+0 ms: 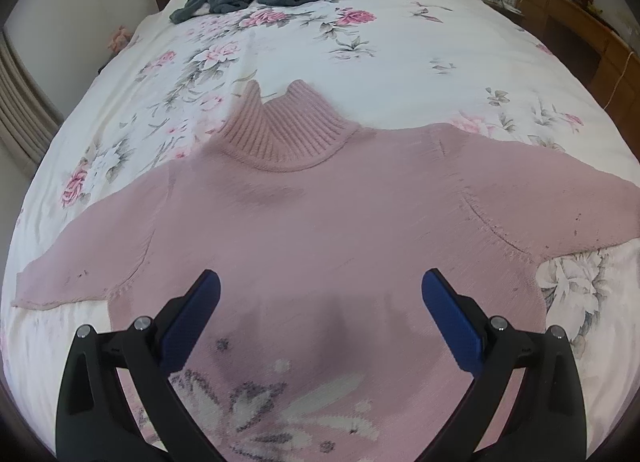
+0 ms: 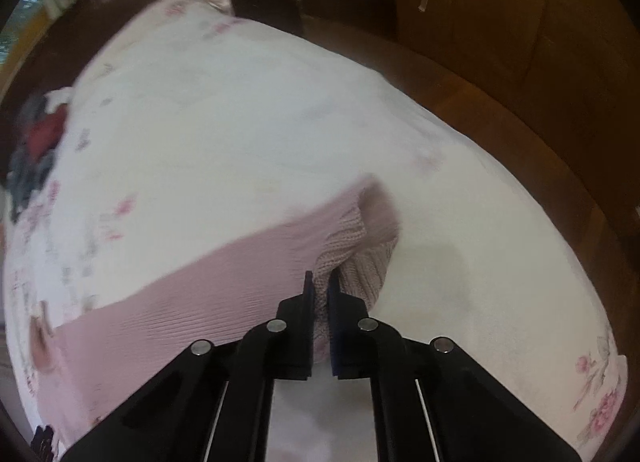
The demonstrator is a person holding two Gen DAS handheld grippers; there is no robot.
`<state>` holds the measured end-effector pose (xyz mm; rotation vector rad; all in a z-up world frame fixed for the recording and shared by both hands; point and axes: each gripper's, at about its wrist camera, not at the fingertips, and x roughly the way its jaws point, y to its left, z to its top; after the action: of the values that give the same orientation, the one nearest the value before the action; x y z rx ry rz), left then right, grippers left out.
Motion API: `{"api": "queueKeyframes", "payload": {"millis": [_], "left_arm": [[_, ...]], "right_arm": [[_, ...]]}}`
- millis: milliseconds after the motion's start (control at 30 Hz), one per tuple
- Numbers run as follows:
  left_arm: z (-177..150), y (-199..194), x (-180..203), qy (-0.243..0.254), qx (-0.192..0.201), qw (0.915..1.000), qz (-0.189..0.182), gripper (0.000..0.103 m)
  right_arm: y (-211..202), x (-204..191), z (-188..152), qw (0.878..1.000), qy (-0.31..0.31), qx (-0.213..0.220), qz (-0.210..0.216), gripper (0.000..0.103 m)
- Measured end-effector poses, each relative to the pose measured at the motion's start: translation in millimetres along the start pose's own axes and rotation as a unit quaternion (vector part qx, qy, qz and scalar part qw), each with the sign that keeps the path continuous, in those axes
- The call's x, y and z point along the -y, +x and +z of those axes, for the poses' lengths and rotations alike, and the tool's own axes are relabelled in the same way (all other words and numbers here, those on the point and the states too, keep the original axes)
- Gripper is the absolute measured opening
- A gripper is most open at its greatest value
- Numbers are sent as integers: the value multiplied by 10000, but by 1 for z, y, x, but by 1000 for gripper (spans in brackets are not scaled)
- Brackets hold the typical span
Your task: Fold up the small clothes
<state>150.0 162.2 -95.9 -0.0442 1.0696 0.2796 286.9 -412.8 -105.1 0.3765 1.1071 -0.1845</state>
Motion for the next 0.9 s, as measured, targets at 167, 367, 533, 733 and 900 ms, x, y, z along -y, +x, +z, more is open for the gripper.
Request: {"api": "queueKeyframes", "payload": {"millis": [167, 367, 533, 733, 900], "left_arm": [[-4, -1, -16, -125, -75, 9999, -25, 100], [-8, -4, -31, -199, -126, 9997, -118, 100], [-7, -6, -42, -264, -127, 9993, -227, 100], [-8, -3, -52, -336, -174, 9989, -279, 100], [-8, 1, -54, -361, -237, 9985, -336, 100]], "right_arm": [[-31, -64, -22, 9969, -586, 145, 500, 5], [-42, -159, -51, 9851, -1368, 117, 1032, 5], [-38, -222, -85, 9728, -1785, -45, 1478, 5], [-15, -300, -130, 9560, -2341, -396, 1721, 5], [8, -341, -168, 9439, -2624, -722, 1870, 5]]}}
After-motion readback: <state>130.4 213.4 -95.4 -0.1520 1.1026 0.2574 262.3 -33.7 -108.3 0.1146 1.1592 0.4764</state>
